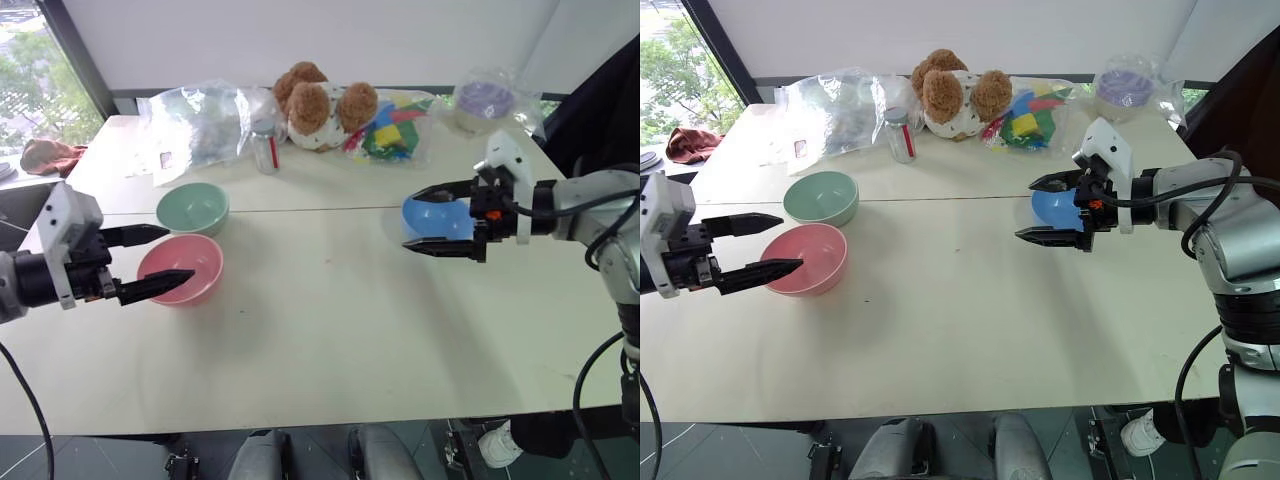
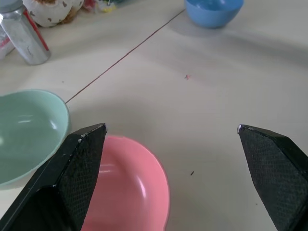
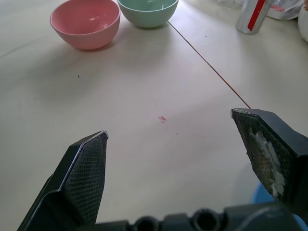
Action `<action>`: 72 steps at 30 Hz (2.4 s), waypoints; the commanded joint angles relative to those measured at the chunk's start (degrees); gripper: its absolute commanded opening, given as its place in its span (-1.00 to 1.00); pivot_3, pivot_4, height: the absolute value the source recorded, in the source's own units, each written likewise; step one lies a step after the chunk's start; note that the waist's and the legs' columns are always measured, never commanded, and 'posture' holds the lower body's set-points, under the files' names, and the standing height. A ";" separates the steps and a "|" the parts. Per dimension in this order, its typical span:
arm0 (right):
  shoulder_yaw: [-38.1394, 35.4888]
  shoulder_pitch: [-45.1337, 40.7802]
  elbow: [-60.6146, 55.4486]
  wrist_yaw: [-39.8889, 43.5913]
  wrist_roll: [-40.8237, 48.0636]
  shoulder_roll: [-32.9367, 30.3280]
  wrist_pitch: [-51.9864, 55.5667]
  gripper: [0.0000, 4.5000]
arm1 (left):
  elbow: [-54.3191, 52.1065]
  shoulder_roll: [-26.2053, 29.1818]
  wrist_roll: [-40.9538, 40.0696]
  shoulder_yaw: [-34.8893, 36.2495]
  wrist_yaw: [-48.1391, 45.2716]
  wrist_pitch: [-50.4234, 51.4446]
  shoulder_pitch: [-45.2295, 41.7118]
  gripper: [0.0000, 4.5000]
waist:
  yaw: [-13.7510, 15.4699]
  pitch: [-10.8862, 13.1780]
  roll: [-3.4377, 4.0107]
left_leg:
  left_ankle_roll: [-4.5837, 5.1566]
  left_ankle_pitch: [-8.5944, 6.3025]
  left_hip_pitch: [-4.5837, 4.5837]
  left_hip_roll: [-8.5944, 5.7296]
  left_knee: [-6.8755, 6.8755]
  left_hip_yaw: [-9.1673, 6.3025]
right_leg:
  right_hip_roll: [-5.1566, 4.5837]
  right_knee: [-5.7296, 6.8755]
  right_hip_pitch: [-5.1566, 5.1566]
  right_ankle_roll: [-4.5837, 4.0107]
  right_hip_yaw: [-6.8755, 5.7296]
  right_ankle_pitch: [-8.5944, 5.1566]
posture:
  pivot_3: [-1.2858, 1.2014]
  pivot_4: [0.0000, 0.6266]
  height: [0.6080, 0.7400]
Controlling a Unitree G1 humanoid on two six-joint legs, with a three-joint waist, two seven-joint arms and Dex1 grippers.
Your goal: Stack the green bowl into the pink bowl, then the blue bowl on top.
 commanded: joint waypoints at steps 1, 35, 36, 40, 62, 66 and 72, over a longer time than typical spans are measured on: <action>-0.47 -0.41 -1.65 0.00 -0.06 0.10 -0.19 0.99 | 0.03 3.07 7.58 -0.66 -2.68 -7.13 3.23 1.00 | -0.13 0.00 0.01 | 0.00 0.00 0.00 0.00 -0.02 0.01 | 0.00 -0.02 0.00 0.00 0.00 0.00 | 0.03 -0.52 1.00; -2.50 3.24 -5.53 -1.52 0.90 -1.23 1.65 1.00 | 10.10 -12.58 22.95 -42.12 -18.65 -20.30 -31.75 -0.98 | 0.43 -0.02 0.01 | 0.12 -0.06 -0.06 -0.10 0.12 0.08 | 0.06 -0.04 0.06 0.03 -0.10 0.02 | 0.03 -0.52 1.00; -2.74 3.44 -5.76 -1.64 1.02 -1.34 1.77 1.00 | 12.07 -14.77 24.90 -44.60 -19.11 -21.98 -34.23 -0.98 | 0.40 -0.01 0.00 | 0.13 -0.06 -0.06 -0.11 0.18 0.10 | 0.13 -0.01 0.08 0.04 -0.09 0.03 | 0.03 -0.52 1.00; -4.33 4.96 -7.47 -2.36 1.64 -2.29 2.75 1.00 | 22.29 -22.01 33.50 -53.49 -21.76 -33.45 -40.68 -0.98 | 0.41 -0.01 0.00 | 0.13 -0.06 -0.04 -0.06 0.26 0.11 | 0.38 0.03 0.08 0.06 -0.05 0.04 | 0.03 -0.52 1.00; -4.50 5.22 -9.08 -4.16 2.70 -2.18 4.01 1.00 | 20.74 -22.93 29.48 -44.16 -22.32 -29.16 -46.14 0.98 | 0.17 -0.01 0.00 | 0.14 -0.06 -0.06 0.06 0.30 0.06 | 0.36 0.09 0.04 0.06 0.05 0.04 | 0.03 -0.52 1.00; -3.36 4.06 -7.62 -3.84 2.08 -1.67 2.68 1.00 | 24.43 -15.15 30.90 -37.86 -19.39 -29.94 -44.45 0.98 | -0.09 -0.01 0.00 | 0.14 -0.06 -0.03 0.09 0.28 0.06 | 0.40 0.13 0.01 0.06 0.06 0.04 | 0.03 -0.52 1.00; -2.20 3.02 -6.34 -3.51 1.35 -1.08 1.15 1.00 | 39.20 -9.88 36.51 -34.33 -10.73 -35.98 -41.83 0.98 | 0.47 -0.02 0.00 | 0.14 -0.06 -0.05 0.05 0.29 0.08 | 0.40 0.12 0.01 0.06 0.01 0.04 | 0.03 -0.52 1.00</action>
